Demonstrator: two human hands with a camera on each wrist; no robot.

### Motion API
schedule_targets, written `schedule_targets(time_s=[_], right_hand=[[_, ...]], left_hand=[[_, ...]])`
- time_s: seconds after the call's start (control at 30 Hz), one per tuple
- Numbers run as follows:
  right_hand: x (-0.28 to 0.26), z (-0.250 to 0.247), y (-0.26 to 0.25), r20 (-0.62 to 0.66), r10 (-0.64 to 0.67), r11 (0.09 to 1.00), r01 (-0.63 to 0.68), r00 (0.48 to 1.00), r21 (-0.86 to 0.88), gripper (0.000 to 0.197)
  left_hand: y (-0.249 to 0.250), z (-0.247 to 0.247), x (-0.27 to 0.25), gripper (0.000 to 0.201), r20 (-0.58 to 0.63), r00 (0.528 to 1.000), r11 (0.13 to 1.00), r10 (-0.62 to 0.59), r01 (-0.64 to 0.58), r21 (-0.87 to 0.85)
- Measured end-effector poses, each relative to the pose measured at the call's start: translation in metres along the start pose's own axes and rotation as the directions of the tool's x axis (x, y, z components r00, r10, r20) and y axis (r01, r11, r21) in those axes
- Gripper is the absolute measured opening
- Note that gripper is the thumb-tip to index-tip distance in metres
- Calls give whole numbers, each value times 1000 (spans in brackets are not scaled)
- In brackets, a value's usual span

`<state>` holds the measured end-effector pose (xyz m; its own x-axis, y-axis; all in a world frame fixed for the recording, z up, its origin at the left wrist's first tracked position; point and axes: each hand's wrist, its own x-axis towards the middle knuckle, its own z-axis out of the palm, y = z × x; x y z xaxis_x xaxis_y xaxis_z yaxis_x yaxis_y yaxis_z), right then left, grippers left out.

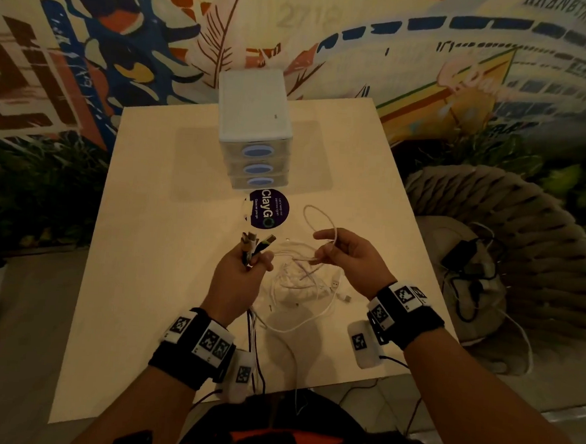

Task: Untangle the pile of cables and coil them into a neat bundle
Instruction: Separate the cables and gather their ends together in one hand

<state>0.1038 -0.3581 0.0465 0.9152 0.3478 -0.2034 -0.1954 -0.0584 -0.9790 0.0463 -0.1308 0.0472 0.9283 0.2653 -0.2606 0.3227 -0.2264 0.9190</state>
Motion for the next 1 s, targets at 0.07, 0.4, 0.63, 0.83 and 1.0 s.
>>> schedule_targets(time_s=[0.07, 0.4, 0.63, 0.83, 1.0], right_hand=[[-1, -2, 3, -6, 32, 999, -32, 999, 4, 28], [-4, -7, 0, -52, 97, 995, -97, 994, 0, 28], [-16, 24, -26, 188, -52, 898, 128, 981, -421, 24], [-19, 48, -20, 302, -98, 743, 272, 948, -612, 27], [-25, 48, -17, 374, -78, 689, 321, 924, -650, 46]], left_hand=[[-1, -2, 1, 24, -31, 999, 1000, 6, -6, -6], [0, -6, -3, 17, -56, 998, 998, 28, -25, 66], [24, -1, -12, 28, -132, 991, 999, 33, -27, 45], [24, 1, -13, 34, -22, 1000, 998, -7, 9, 70], [27, -6, -16, 27, -18, 1000, 996, -14, 16, 92]])
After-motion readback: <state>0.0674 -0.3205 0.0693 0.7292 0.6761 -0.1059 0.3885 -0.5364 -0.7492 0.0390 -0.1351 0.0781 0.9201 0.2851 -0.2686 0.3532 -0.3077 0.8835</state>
